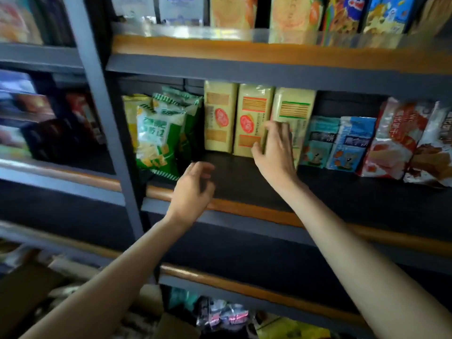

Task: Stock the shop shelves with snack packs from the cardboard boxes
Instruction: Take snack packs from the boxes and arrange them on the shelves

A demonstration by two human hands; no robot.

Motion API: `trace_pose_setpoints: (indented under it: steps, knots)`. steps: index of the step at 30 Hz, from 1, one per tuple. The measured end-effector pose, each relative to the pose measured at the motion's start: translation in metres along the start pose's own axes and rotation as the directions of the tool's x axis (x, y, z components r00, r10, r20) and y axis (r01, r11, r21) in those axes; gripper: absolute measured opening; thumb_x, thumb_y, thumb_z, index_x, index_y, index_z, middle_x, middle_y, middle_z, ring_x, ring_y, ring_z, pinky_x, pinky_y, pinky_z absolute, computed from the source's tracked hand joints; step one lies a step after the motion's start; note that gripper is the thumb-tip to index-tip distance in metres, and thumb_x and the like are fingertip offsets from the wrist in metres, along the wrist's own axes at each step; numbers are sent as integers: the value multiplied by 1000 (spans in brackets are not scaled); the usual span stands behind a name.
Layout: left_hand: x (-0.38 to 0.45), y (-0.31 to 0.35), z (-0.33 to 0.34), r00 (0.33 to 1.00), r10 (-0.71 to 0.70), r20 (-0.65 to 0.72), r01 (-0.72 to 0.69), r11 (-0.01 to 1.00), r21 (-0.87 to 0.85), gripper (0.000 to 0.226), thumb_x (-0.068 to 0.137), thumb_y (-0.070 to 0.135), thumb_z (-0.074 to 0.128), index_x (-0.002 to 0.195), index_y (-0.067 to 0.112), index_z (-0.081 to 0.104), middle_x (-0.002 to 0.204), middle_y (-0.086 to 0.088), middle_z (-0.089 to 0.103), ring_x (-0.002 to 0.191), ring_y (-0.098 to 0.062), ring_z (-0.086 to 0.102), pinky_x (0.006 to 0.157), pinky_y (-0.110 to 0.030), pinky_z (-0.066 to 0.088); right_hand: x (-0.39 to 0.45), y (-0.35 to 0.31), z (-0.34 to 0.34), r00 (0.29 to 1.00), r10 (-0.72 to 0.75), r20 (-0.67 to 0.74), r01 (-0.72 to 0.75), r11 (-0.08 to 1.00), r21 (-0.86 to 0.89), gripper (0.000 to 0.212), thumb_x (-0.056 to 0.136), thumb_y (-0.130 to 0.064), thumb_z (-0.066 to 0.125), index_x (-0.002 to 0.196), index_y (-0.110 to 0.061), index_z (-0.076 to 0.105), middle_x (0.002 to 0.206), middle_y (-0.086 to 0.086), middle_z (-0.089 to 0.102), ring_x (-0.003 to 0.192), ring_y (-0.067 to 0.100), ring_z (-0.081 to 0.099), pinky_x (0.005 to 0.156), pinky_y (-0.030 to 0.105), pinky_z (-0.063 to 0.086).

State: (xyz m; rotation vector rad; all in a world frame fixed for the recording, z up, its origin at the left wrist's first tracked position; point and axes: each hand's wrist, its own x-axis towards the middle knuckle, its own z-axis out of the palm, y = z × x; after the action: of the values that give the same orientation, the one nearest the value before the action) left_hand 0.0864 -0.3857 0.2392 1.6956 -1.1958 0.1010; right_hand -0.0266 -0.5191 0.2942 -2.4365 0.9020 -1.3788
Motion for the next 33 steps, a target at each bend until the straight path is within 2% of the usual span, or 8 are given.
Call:
trace_pose_setpoints:
  steps: [3,6,9,12,14,18,29,33]
  knots:
    - [-74,-36,-64,991,-107,-81,112,992,62,28,77,10,47,102,8,60,93,5,57,77,-5,56,71,-17,43,-44,-63,34,966,-164,202,130,976,172,32,85,-6,54,117,-3,51,116,14,48,100,28,53,84,42,44]
    - [-170,-90,-118,900,-375,-223,399,915,69,23,78,13,49,98,9,61,88,2,58,72,1,54,68,-19,45,-115,-117,85,749,-446,490,332,892,306,32,85,-5,55,118,-3,52,113,13,48,100,26,51,82,32,38]
    - [-267,-140,-163,612,-743,-271,782,620,66,17,84,15,57,98,7,63,97,-13,60,92,-23,62,80,-38,48,-183,-155,143,466,-542,699,358,838,411,38,89,-10,54,126,-3,47,125,14,43,119,28,43,95,31,32]
    - [-336,-167,-200,319,-926,-202,947,304,103,19,79,21,57,71,5,63,84,-23,65,83,-30,63,76,-41,48,-235,-172,193,110,-371,922,311,894,323,49,96,-22,48,141,-10,32,148,11,24,134,26,30,99,31,31]
    - [-360,-180,-215,243,-943,-228,970,234,67,32,70,26,53,77,-1,67,83,-25,67,81,-31,64,71,-40,46,-261,-173,225,-21,-299,954,284,913,292,49,96,-23,47,141,-8,32,149,14,25,133,28,33,97,30,34]
    - [-368,-209,-226,205,-947,-246,974,171,151,20,84,9,56,93,-6,67,92,-25,67,91,-35,63,67,-33,38,-300,-163,291,-38,-190,981,172,966,193,38,94,-21,53,127,-4,46,128,15,49,115,28,50,82,27,37]
    - [-339,-290,-196,267,-962,-48,887,226,402,22,86,6,52,106,6,61,107,-13,55,99,-29,58,84,-34,45,-364,-127,425,58,312,948,-390,881,-266,85,84,-31,69,146,0,20,148,17,32,137,29,31,108,34,26]
    - [-339,-300,-198,278,-958,-72,888,227,400,23,87,4,51,107,7,62,108,-11,57,97,-27,58,85,-33,46,-366,-131,433,86,309,947,-342,902,-264,73,83,-31,70,140,-6,31,140,13,43,130,28,41,99,35,35]
